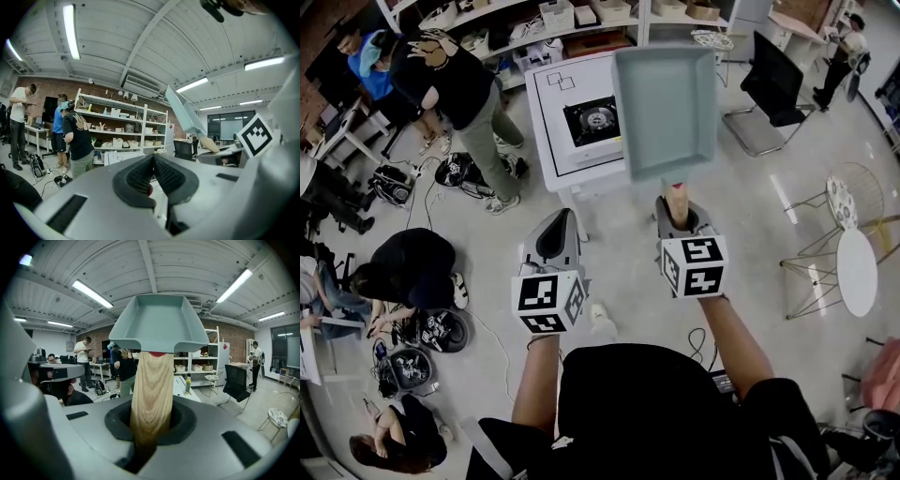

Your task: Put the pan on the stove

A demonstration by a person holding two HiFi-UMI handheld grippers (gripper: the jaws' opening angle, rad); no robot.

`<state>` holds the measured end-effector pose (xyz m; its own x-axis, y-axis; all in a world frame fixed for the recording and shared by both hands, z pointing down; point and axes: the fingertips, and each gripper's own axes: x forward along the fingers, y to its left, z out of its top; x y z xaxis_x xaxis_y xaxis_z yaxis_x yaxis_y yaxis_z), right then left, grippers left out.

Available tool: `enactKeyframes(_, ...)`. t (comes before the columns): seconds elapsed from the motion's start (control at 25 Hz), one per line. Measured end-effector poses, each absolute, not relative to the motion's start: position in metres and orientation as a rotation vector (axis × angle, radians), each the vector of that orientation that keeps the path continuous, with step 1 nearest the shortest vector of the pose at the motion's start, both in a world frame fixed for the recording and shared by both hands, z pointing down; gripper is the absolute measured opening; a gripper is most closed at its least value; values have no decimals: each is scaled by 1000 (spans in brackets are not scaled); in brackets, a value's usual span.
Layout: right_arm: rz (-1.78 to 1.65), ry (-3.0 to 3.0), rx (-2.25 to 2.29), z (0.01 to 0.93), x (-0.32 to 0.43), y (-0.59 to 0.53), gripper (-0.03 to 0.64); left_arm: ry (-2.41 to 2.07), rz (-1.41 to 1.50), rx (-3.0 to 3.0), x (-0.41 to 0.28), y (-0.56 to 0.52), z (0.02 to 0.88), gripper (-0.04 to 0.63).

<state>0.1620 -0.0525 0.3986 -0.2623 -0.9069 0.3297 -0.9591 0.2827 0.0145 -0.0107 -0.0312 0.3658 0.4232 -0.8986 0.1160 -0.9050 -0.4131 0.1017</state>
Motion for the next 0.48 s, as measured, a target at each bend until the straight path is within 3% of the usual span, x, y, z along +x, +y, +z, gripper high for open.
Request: enactKeyframes(0.48, 285, -2243, 1727, 389, 128, -135, 31, -1559, 45, 2509, -51, -116, 358, 10)
